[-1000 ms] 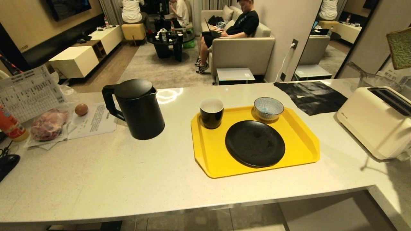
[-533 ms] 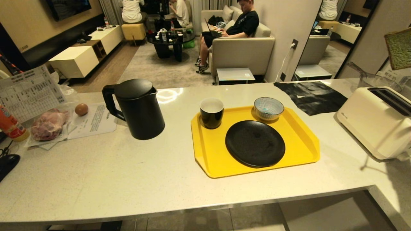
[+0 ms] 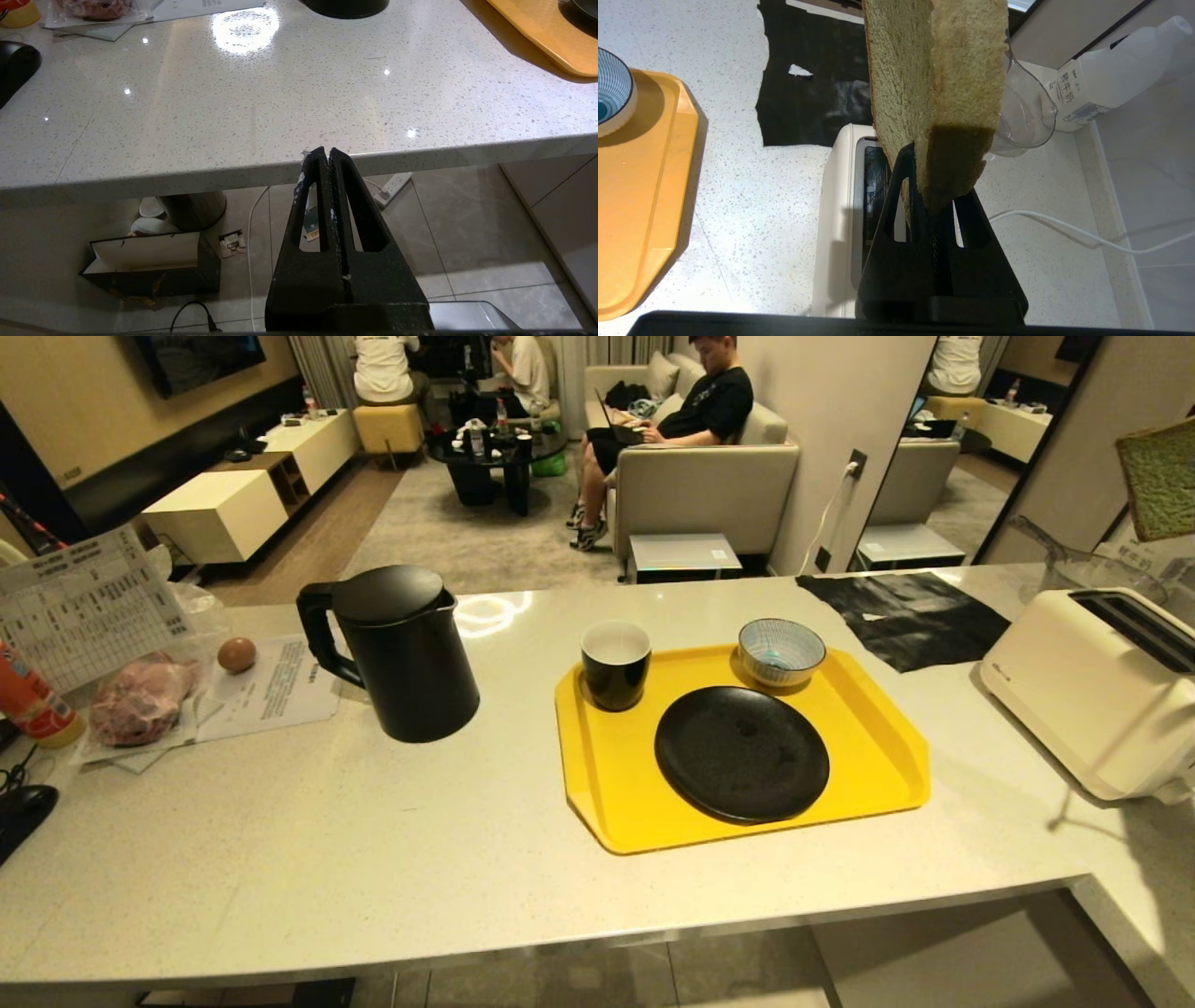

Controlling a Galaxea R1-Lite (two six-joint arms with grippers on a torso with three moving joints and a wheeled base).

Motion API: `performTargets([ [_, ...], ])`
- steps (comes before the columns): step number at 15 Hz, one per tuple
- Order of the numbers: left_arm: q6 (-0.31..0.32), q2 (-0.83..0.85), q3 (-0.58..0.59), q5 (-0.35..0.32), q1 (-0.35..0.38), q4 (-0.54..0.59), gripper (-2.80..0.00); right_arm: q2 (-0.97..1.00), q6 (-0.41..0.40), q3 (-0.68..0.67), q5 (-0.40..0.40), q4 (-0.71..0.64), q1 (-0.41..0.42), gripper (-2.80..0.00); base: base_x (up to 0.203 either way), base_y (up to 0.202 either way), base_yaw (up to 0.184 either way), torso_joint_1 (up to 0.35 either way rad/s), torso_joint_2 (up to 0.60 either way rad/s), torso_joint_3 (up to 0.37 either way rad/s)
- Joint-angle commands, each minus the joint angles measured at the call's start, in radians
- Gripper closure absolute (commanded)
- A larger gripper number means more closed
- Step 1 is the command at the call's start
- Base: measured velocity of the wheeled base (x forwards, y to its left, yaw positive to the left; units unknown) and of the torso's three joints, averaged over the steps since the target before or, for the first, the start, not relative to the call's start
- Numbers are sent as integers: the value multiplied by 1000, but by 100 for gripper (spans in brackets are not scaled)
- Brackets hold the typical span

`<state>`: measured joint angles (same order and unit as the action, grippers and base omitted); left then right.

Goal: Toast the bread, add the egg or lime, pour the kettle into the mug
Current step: Put the bread slices in the toaster

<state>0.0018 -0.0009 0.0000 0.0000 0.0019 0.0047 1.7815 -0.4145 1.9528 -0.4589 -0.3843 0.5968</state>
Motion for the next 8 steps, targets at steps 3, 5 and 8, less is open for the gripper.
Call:
performTargets([
  [3,0,-1,0,0,1,0,0,3,-3,0,-3,-2,0,0,0,0,0,0,0,0],
  [5,0,1,0,0,0,0,0,3,-3,0,-4,-1,0,0,9,9,-117,7,5,5],
  [8,0,0,0,0,0,0,0,4,-3,0,-4,-1,0,0,1,10,-172,-1,1,4],
])
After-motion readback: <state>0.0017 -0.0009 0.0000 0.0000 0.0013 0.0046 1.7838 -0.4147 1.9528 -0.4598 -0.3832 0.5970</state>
